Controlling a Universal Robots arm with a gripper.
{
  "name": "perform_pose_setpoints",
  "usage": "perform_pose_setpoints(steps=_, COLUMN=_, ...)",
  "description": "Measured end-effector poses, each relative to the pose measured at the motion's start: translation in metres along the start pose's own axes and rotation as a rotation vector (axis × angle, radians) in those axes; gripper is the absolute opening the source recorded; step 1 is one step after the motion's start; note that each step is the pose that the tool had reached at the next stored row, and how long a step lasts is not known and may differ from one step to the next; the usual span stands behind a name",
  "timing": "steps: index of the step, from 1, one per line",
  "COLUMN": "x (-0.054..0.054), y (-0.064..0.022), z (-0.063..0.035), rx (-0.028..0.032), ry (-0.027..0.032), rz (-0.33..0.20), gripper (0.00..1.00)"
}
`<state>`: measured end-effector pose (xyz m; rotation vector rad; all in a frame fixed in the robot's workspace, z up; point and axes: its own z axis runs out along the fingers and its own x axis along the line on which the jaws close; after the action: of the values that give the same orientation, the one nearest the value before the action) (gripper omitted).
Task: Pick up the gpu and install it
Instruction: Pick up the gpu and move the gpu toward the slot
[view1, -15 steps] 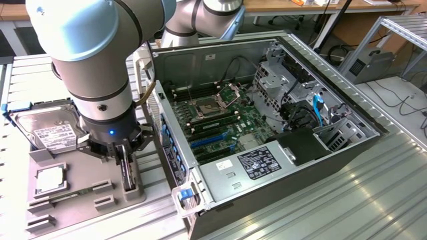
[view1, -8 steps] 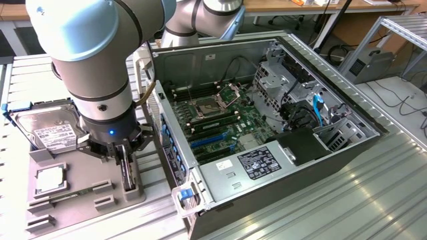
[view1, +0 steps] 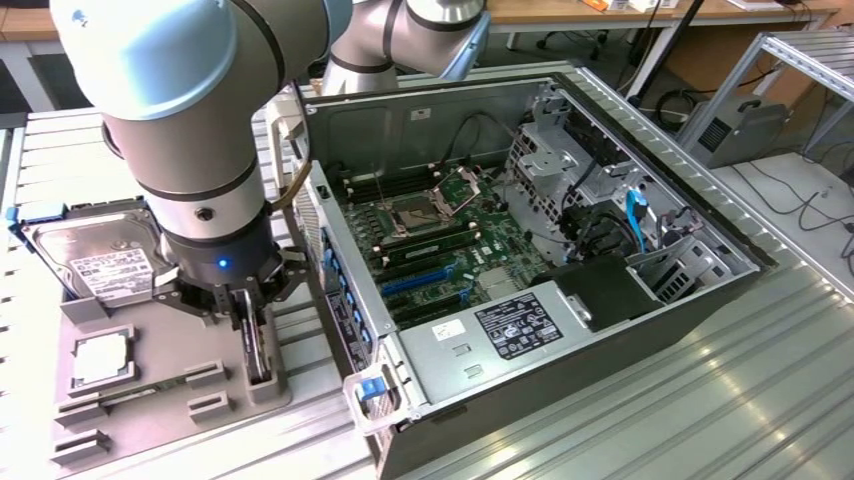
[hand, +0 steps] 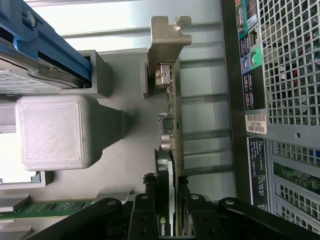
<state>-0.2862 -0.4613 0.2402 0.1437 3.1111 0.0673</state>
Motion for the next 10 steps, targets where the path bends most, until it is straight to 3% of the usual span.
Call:
perform_pose_setpoints(steps=8, x=0.000, y=0.0006, z=-0.0136, rx=0.0000, ry=0.0000, rz=0.000, gripper=0.27)
perform_pose_setpoints(steps=9, x=0.000, y=0.0008, z=-0.0190, rx=0.0000, ry=0.0000, rz=0.000, gripper=0.27)
perform_pose_setpoints(steps=10, x=-0.001, y=0.0017, z=-0.0375, rx=0.0000, ry=0.0000, rz=-0.001, gripper=0.27)
